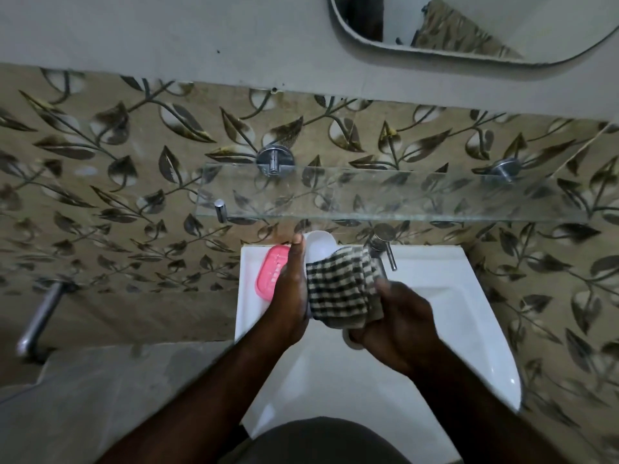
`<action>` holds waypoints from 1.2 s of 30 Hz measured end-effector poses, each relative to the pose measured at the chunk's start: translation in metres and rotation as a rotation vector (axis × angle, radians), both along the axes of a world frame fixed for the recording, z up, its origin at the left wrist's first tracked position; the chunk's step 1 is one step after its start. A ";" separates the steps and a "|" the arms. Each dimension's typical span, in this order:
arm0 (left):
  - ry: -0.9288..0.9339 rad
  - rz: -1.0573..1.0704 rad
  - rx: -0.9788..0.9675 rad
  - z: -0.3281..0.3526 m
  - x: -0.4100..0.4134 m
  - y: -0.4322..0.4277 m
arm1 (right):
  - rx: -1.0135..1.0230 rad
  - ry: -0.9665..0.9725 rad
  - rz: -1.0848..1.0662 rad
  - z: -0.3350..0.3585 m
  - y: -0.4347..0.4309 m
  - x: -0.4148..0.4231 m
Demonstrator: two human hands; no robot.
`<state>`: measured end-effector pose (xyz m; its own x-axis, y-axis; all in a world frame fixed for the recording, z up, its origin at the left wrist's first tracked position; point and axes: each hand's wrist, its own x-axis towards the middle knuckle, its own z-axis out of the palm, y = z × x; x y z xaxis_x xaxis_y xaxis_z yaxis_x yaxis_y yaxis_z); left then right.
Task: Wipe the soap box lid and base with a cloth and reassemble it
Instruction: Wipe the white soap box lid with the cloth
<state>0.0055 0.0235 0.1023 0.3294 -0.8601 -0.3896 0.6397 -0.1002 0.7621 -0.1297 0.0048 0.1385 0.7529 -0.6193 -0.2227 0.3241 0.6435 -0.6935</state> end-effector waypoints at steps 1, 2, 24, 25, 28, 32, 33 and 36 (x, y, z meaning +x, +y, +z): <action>-0.017 -0.003 -0.003 0.000 -0.001 0.000 | 0.037 -0.047 0.026 0.006 -0.004 -0.003; -0.035 0.003 -0.004 -0.001 -0.002 0.001 | 0.060 -0.054 0.045 0.009 -0.008 -0.005; -0.477 -0.093 0.117 -0.005 0.000 0.000 | -0.459 0.600 0.253 0.005 0.002 0.012; -0.420 -0.123 0.117 -0.004 -0.001 0.003 | -0.479 0.627 0.179 0.003 0.000 0.015; -0.239 -0.177 0.057 -0.002 -0.002 0.008 | -0.390 0.524 -0.045 0.001 -0.006 0.022; -0.169 -0.022 -0.024 0.009 0.003 0.009 | -0.501 0.539 -0.020 -0.008 0.014 0.025; -0.155 -0.010 -0.005 0.009 0.005 0.008 | -0.612 0.637 0.006 -0.012 0.023 0.022; -0.132 -0.007 0.047 0.014 0.006 0.004 | -1.351 1.020 0.019 -0.033 0.026 0.013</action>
<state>0.0112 0.0271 0.1158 0.3741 -0.8445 -0.3832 0.5333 -0.1421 0.8339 -0.1167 0.0307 0.1052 0.6560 -0.7527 0.0555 -0.5699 -0.5422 -0.6174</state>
